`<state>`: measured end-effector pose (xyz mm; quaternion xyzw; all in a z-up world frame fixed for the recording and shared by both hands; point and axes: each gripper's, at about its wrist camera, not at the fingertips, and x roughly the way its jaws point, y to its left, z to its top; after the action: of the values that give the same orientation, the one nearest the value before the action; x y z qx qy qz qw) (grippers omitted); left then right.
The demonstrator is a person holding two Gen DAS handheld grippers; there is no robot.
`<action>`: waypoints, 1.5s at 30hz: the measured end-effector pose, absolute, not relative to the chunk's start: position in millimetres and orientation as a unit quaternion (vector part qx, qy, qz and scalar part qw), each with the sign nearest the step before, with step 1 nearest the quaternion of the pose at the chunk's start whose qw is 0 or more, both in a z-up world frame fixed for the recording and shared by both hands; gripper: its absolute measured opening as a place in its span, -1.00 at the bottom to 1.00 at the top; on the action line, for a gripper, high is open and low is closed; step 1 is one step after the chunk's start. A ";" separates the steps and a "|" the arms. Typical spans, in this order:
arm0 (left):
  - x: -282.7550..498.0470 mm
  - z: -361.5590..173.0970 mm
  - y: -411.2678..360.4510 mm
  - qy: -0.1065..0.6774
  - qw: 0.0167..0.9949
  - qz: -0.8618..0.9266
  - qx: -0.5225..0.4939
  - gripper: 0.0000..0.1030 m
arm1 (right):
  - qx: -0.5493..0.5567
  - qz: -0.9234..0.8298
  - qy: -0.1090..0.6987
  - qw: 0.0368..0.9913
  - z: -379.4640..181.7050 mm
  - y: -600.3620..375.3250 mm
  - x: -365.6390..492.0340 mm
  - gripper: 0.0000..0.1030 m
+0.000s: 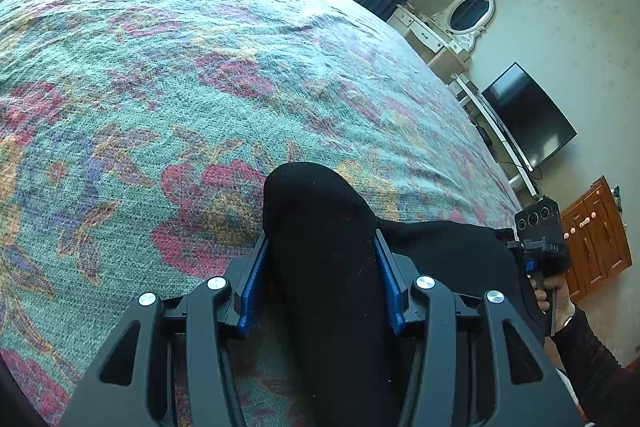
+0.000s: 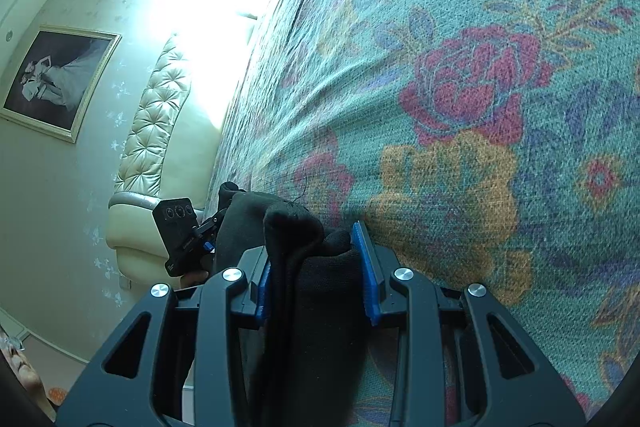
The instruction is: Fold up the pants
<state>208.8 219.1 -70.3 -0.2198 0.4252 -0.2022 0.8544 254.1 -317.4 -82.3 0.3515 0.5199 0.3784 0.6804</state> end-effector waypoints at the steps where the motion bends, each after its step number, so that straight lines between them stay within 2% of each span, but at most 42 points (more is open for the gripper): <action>1: 208.9 -69.8 219.4 0.426 0.854 -0.202 -0.221 -0.06 | 0.355 0.378 0.519 0.680 -83.0 -317.5 254.2 -0.36; 5: 208.4 -68.4 221.4 0.424 0.854 -0.202 -0.223 0.02 | 0.359 0.377 0.518 0.679 -84.3 -318.8 254.6 -0.35; 9: 205.5 -64.4 224.7 0.418 0.862 -0.187 -0.216 0.32 | 0.366 0.375 0.516 0.677 -85.4 -322.1 254.5 -0.34; 12: 204.0 -63.0 228.1 0.419 0.866 -0.178 -0.209 0.43 | 0.372 0.370 0.515 0.678 -85.9 -324.7 253.4 -0.32; 17: 201.2 -62.2 234.6 0.420 0.865 -0.169 -0.214 0.55 | 0.389 0.362 0.512 0.675 -88.9 -334.7 252.0 -0.30; 21: 198.9 -61.8 236.2 0.424 0.863 -0.163 -0.220 0.56 | 0.403 0.351 0.507 0.676 -90.1 -346.5 246.9 -0.27; 25: 190.8 -60.5 235.2 0.432 0.858 -0.157 -0.229 0.60 | 0.418 0.339 0.503 0.677 -88.8 -358.4 230.6 -0.10; 28: 175.0 -61.2 232.5 0.437 0.850 -0.170 -0.241 0.64 | 0.405 0.351 0.506 0.676 -82.5 -357.2 207.8 0.22; 31: 151.7 -61.6 226.9 0.441 0.842 -0.190 -0.248 0.65 | 0.373 0.368 0.518 0.676 -75.8 -347.2 178.0 0.42; 37: 110.0 -63.6 213.4 0.449 0.827 -0.207 -0.269 0.65 | 0.364 0.389 0.524 0.664 -71.6 -336.2 131.2 0.56; 42: 83.4 -63.9 197.9 0.457 0.818 -0.220 -0.271 0.66 | 0.370 0.401 0.514 0.662 -70.6 -337.5 109.3 0.55; 43: 79.5 -64.3 194.4 0.459 0.819 -0.222 -0.264 0.66 | 0.368 0.400 0.514 0.664 -69.9 -337.5 108.5 0.45; 45: 74.0 -64.5 188.3 0.459 0.825 -0.221 -0.246 0.66 | 0.349 0.384 0.527 0.673 -72.2 -336.9 107.5 -0.02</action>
<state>74.0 188.3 -64.5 -0.2456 0.4591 -0.2213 0.8246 107.5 -337.0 -72.2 0.3493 0.5270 0.3841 0.6729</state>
